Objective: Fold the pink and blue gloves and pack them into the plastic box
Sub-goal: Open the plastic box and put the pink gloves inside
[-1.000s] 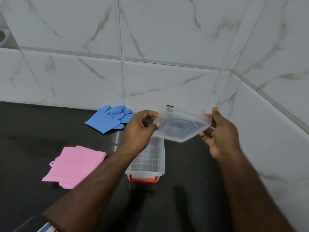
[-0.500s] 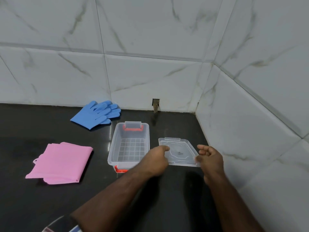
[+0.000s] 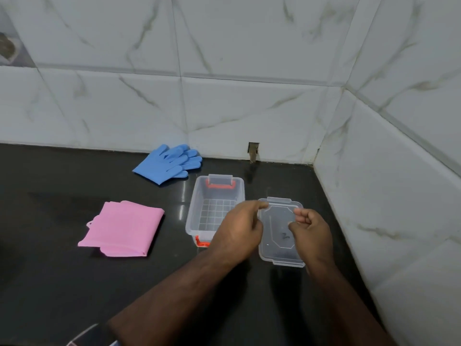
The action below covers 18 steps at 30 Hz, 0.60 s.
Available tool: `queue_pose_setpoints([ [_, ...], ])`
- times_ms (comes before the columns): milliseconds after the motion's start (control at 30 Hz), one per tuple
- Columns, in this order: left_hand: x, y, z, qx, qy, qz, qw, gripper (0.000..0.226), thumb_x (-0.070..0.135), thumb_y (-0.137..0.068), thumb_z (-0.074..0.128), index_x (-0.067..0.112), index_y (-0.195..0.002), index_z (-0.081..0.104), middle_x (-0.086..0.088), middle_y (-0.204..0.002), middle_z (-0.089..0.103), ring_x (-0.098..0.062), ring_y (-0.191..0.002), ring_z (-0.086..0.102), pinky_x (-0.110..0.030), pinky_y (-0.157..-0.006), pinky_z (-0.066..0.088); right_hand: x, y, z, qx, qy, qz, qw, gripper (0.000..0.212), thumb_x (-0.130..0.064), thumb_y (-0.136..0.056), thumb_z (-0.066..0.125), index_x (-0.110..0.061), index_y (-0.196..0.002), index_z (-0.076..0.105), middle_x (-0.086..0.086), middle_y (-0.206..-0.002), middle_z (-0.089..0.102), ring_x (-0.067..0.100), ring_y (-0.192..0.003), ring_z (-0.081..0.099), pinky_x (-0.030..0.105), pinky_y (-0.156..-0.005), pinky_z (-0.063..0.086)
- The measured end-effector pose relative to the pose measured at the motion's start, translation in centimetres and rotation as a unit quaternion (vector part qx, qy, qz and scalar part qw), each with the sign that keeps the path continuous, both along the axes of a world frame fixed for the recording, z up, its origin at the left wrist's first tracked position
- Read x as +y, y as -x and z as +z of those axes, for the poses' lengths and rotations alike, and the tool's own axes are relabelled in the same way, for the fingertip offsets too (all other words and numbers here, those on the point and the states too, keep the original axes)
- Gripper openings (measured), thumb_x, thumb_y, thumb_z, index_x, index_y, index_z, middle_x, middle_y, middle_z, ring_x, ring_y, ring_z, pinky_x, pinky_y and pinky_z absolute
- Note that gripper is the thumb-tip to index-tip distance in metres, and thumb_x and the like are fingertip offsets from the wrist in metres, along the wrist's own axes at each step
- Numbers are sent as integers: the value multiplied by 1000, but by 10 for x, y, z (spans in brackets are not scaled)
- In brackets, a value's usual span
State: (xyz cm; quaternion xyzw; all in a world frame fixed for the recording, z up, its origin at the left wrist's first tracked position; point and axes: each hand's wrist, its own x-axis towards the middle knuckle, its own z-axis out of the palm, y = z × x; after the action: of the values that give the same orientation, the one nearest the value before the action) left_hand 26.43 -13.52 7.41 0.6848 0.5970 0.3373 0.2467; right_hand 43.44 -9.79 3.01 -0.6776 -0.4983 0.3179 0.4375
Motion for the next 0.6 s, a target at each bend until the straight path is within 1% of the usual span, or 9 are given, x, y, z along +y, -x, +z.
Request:
queue_pose_setpoints([
  [33, -1, 9, 3, 3, -19, 11, 1000, 41, 9, -98, 54, 25, -135, 59, 7, -133, 61, -4, -119, 54, -11, -99, 40, -1, 10, 4, -1, -8, 14, 1000, 32, -4, -82, 68, -23, -108, 67, -5, -104, 69, 11, -94, 65, 35, -88, 56],
  [133, -6, 42, 8, -3, -49, 47, 998, 42, 11, -98, 53, 27, -137, 57, 8, -139, 58, -6, -122, 54, -16, -100, 43, -3, 42, 19, -4, -33, 45, 998, 32, -4, -84, 68, -20, -112, 67, -8, -102, 68, 6, -92, 64, 29, -89, 53],
  [167, -6, 55, 7, -8, -53, 60, 997, 42, 12, -98, 54, 28, -138, 56, 9, -139, 57, -3, -119, 54, -12, -95, 44, -5, 55, 25, -6, -41, 52, 998, 32, -5, -85, 69, -21, -112, 67, -10, -100, 67, 4, -91, 63, 28, -88, 53],
  [267, -9, 103, 5, -23, -58, 99, 993, 43, 11, -98, 55, 30, -136, 56, 10, -140, 54, 4, -113, 48, 0, -78, 40, -12, 96, 44, 12, -47, 80, 996, 32, -8, -87, 69, -27, -113, 63, -14, -97, 65, 1, -88, 63, 18, -73, 52],
  [333, -12, 139, -1, -11, -58, 115, 992, 45, 8, -97, 56, 29, -136, 57, 11, -138, 55, 7, -115, 44, -2, -84, 35, -18, 132, 55, 31, -53, 99, 993, 31, -10, -88, 68, -30, -111, 63, -15, -95, 65, 2, -85, 64, 18, -69, 52],
  [400, -17, 174, -9, 7, -53, 131, 990, 44, 6, -96, 56, 26, -135, 59, 10, -136, 58, 7, -115, 45, -5, -91, 31, -28, 173, 61, 46, -57, 126, 989, 28, -11, -88, 67, -33, -105, 65, -13, -91, 68, 5, -82, 66, 26, -73, 56],
  [500, -22, 218, -31, 20, -25, 151, 988, 44, 4, -95, 53, 22, -135, 60, 7, -137, 61, -3, -126, 51, -12, -101, 31, -46, 236, 45, 94, 7, 203, 975, 29, -9, -85, 65, -32, -102, 66, -6, -87, 70, 10, -75, 69, 37, -75, 61],
  [567, -26, 240, -46, 38, 6, 141, 989, 45, 4, -96, 51, 20, -138, 57, 5, -139, 60, -10, -130, 52, -20, -107, 35, -54, 269, 26, 72, 58, 226, 970, 31, -13, -82, 63, -33, -106, 65, -8, -90, 70, 8, -81, 69, 37, -80, 60],
  [600, -29, 249, -53, 49, 22, 129, 990, 46, 6, -97, 50, 21, -139, 56, 4, -140, 59, -11, -130, 52, -22, -109, 35, -56, 279, 16, 56, 77, 226, 969, 31, -13, -83, 63, -30, -109, 64, -11, -91, 69, 5, -85, 67, 32, -80, 58],
])
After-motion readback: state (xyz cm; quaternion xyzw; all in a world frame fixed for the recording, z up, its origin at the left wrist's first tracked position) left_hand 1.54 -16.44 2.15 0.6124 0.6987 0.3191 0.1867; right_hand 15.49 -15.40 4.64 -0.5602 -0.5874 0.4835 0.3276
